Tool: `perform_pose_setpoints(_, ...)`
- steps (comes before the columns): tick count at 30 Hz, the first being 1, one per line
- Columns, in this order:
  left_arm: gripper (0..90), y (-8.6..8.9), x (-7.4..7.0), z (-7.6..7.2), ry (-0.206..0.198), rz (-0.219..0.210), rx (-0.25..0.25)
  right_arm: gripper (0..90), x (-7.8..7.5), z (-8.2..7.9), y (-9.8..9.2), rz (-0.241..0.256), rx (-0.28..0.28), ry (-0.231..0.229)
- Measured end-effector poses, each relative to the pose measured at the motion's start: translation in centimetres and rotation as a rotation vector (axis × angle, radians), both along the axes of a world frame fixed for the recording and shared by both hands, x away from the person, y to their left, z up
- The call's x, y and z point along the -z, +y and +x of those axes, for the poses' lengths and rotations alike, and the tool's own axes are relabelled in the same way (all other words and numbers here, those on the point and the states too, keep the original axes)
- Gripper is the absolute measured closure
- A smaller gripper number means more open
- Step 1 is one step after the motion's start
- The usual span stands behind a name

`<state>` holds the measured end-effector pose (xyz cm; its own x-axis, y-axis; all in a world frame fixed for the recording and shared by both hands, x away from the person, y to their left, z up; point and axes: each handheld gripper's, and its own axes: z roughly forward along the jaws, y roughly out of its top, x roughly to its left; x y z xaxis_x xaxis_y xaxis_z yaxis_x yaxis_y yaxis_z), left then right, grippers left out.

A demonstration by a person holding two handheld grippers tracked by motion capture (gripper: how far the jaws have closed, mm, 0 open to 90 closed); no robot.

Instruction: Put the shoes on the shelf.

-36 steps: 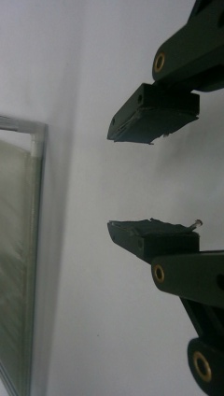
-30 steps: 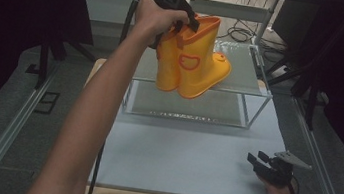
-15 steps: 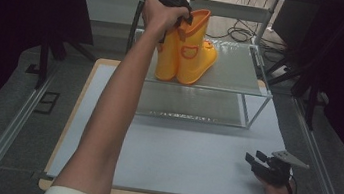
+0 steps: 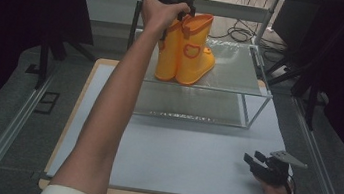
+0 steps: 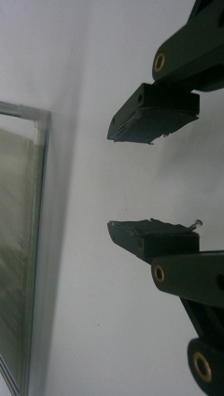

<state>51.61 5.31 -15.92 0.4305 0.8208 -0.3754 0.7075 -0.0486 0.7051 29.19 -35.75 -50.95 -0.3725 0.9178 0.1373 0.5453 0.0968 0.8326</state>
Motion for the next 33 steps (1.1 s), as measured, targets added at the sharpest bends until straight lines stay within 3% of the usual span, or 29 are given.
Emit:
perform_pose_setpoints(8,61.6,1.8,-1.4,-2.6,-0.064,0.015,0.063,48.8,0.0,0.0,0.0,-0.003,0.000,-0.001)
perform_pose_setpoints(12,64.4,3.6,-1.9,-5.0,-0.092,0.021,0.108,48.5,0.0,-0.1,-0.1,-0.007,0.001,0.004)
perform_pose_setpoints(15,68.8,4.8,-2.0,-6.9,-0.103,0.000,0.136,48.4,0.0,-0.1,-0.2,-0.011,0.004,0.001)
perform_pose_setpoints(18,74.1,5.9,-1.8,-8.9,-0.108,0.023,0.159,48.2,-0.1,-0.1,-0.2,-0.009,0.009,-0.001)
perform_pose_setpoints(24,83.7,7.8,0.1,-11.7,-0.097,0.100,0.177,48.1,-0.2,-0.1,0.2,-0.014,0.005,-0.006)
perform_pose_setpoints(28,86.4,8.7,2.3,-12.1,-0.072,0.110,0.163,48.1,-0.1,0.0,0.7,-0.024,-0.009,-0.003)
perform_pose_setpoints(33,89.2,9.8,5.3,-11.4,-0.041,0.131,0.124,48.1,0.0,0.1,1.0,-0.032,-0.014,0.001)
